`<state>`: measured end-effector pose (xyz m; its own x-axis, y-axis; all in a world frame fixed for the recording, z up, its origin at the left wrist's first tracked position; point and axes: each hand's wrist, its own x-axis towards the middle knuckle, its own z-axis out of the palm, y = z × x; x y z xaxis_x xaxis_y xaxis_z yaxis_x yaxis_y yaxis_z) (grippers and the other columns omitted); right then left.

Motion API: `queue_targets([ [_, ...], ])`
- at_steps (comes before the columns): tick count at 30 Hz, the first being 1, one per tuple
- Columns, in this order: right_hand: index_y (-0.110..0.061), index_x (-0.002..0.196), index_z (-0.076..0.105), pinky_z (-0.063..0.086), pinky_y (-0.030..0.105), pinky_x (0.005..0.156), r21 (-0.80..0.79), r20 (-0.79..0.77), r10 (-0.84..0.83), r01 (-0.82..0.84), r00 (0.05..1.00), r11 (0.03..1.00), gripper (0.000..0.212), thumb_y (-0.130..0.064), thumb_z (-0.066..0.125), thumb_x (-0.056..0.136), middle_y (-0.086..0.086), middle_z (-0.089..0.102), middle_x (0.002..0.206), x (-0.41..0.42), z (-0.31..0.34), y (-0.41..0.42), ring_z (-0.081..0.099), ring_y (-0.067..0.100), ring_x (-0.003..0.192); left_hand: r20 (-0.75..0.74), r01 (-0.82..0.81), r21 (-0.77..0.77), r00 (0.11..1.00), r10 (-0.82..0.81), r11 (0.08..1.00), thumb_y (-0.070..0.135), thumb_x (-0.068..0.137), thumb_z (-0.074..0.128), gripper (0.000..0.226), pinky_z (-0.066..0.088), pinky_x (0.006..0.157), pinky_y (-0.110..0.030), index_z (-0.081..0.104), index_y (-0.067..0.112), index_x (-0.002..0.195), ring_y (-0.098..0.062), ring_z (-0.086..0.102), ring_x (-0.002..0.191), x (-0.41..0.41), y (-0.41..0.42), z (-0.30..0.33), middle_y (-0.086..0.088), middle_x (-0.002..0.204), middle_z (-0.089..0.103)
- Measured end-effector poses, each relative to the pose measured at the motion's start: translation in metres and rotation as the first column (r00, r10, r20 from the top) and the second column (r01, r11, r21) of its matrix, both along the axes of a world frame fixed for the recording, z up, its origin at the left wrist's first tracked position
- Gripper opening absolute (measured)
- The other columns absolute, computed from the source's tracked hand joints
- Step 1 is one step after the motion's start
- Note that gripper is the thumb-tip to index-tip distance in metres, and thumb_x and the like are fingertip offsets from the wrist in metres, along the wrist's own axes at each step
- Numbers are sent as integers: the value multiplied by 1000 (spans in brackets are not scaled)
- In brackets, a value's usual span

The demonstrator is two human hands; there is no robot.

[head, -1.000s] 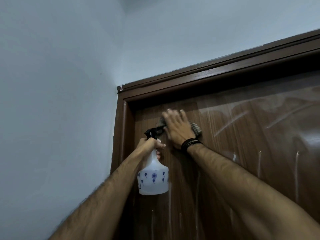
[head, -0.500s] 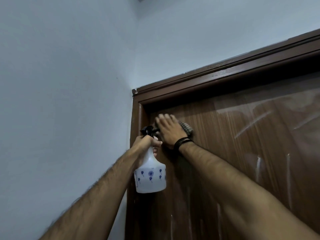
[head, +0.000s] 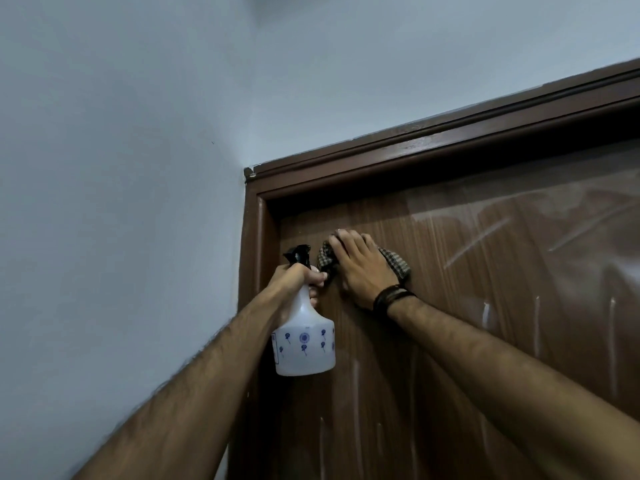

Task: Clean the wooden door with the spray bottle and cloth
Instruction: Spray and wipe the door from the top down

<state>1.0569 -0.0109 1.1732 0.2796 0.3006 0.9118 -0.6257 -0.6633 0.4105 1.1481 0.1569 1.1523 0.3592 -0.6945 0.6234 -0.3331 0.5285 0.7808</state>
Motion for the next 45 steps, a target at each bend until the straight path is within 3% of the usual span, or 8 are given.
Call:
queue_targets([
  [7, -7, 147, 37, 26, 56, 118, 224, 430, -85, -14, 899, 974, 60, -26, 54, 93, 16, 41, 145, -50, -53, -14, 39, 34, 136, -27, 114, 7, 993, -114, 993, 3, 92, 63, 2, 42, 46, -25, 62, 3, 90, -11, 46, 48, -40, -26, -4, -6, 68, 58],
  [14, -6, 145, 35, 20, 60, 119, 287, 576, -170, -3, 799, 958, 62, -25, 58, 91, 17, 41, 143, -86, -57, -26, 38, 34, 137, 52, 284, 97, 956, -289, 954, 1, 95, 58, 7, 34, 48, -24, 54, 6, 96, -12, 38, 51, -96, -51, -7, -5, 70, 46],
  [22, -7, 146, 33, 24, 54, 120, 209, 473, -118, 19, 873, 978, 69, -27, 64, 88, 15, 37, 143, -114, -71, -39, 37, 33, 135, 164, 314, 191, 924, -346, 930, 2, 95, 56, 8, 35, 49, -23, 59, 8, 89, -10, 41, 50, -123, -53, -10, -5, 71, 50],
  [30, -2, 147, 35, 21, 56, 119, 323, 520, -200, 25, 830, 946, 58, -30, 50, 99, 22, 36, 149, -152, 43, -45, 33, 39, 137, 207, 252, 134, 939, -276, 958, 5, 96, 56, 1, 39, 50, -21, 57, 6, 96, -9, 44, 54, -124, -45, 14, -3, 73, 55],
  [35, -6, 154, 28, 10, 49, 121, 136, 182, -136, 112, 974, 984, 66, -38, 47, 99, 19, 29, 157, -124, 18, -38, 26, 38, 144, 157, 229, 109, 957, -244, 967, 4, 96, 56, 2, 39, 49, -20, 56, 6, 98, -9, 43, 53, -125, -50, 15, -4, 74, 56],
  [39, -7, 156, 23, 8, 45, 124, 18, -115, -130, 133, 985, 991, 71, -36, 45, 95, 16, 24, 159, -115, 3, -37, 20, 33, 147, 90, 175, 56, 980, -179, 983, 3, 93, 59, 4, 43, 48, -22, 60, 2, 96, -10, 46, 53, -133, -58, 11, -6, 74, 58],
  [42, -8, 155, 26, 8, 47, 123, 76, -59, -77, 82, 995, 994, 65, -32, 48, 99, 16, 28, 158, -132, 26, -40, 25, 34, 145, 82, 137, 49, 987, -140, 989, 3, 93, 59, 5, 41, 48, -22, 59, 1, 97, -10, 44, 53, -142, -61, 9, -6, 74, 57],
  [45, -7, 151, 35, 15, 52, 120, 209, 204, -99, 56, 974, 976, 58, -24, 51, 97, 16, 38, 152, -148, 56, -40, 35, 35, 139, 109, 92, 53, 989, -97, 994, 4, 93, 59, 3, 40, 49, -22, 58, 2, 95, -10, 44, 54, -147, -58, 12, -4, 71, 55],
])
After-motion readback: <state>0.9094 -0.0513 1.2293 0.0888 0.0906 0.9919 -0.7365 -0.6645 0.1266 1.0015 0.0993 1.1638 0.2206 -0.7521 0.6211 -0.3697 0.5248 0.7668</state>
